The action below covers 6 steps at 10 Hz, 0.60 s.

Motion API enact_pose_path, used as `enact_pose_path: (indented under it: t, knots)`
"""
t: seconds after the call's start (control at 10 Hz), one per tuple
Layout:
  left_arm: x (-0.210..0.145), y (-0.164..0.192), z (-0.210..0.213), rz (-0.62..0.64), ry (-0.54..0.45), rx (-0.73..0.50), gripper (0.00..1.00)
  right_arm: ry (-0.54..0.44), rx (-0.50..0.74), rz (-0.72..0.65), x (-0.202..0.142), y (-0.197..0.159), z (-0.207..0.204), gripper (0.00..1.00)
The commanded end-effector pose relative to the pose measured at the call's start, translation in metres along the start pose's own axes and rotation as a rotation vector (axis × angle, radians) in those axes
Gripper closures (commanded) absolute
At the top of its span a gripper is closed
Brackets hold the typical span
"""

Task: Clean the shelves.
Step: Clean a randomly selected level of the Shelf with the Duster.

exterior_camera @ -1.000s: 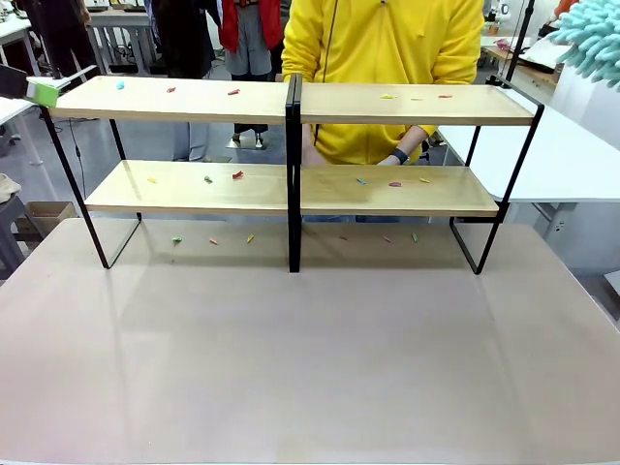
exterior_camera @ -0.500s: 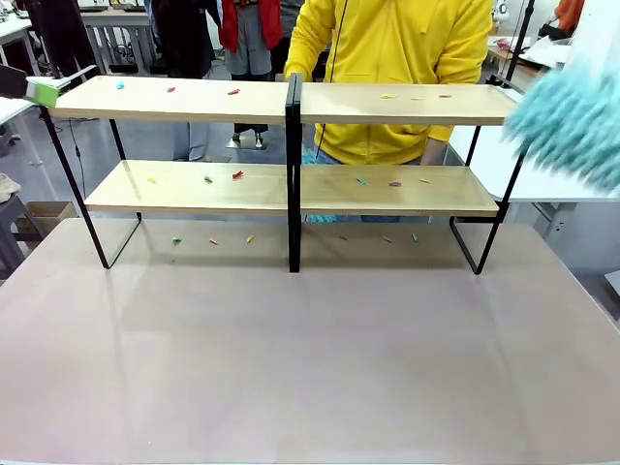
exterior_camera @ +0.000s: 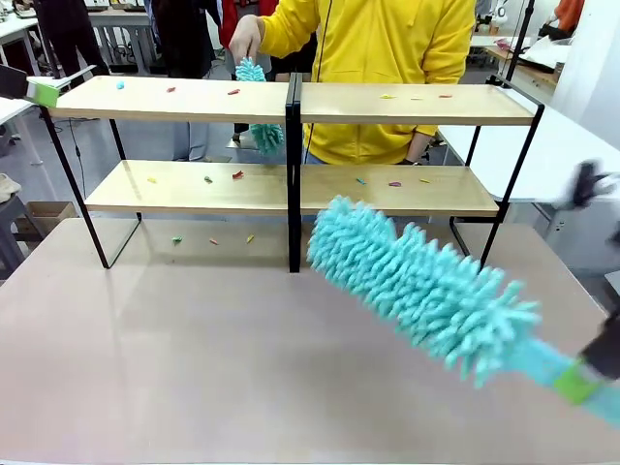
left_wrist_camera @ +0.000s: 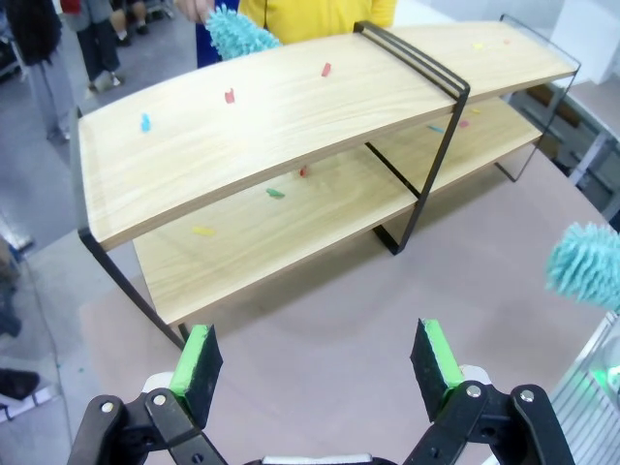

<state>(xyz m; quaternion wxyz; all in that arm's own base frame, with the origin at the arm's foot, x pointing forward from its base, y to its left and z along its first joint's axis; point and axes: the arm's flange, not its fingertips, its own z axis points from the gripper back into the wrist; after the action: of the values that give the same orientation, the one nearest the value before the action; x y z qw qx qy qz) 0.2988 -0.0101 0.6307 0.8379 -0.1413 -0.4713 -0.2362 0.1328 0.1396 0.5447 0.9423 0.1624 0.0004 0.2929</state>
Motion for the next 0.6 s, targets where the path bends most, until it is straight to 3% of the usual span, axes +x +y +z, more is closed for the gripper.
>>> enact_pose_path:
  t: [0.0, 0.1, 0.3, 0.5]
  knots:
    - [0.000, 0.000, 0.001, -0.002, -0.003, -0.003, 0.00, -0.041, 0.073, -0.005, -0.015, -0.014, 0.026, 0.88]
    - [0.000, 0.000, 0.001, -0.002, -0.003, -0.003, 0.00, -0.041, 0.073, -0.005, -0.015, -0.014, 0.026, 0.88]
    - [0.000, 0.000, 0.001, -0.002, -0.003, -0.003, 0.00, 0.024, -0.052, -0.016, 0.022, 0.009, -0.014, 0.88]
    - [0.000, 0.000, 0.001, -0.002, -0.003, -0.003, 0.00, 0.000, -0.115, -0.058, 0.089, 0.005, -0.051, 0.88]
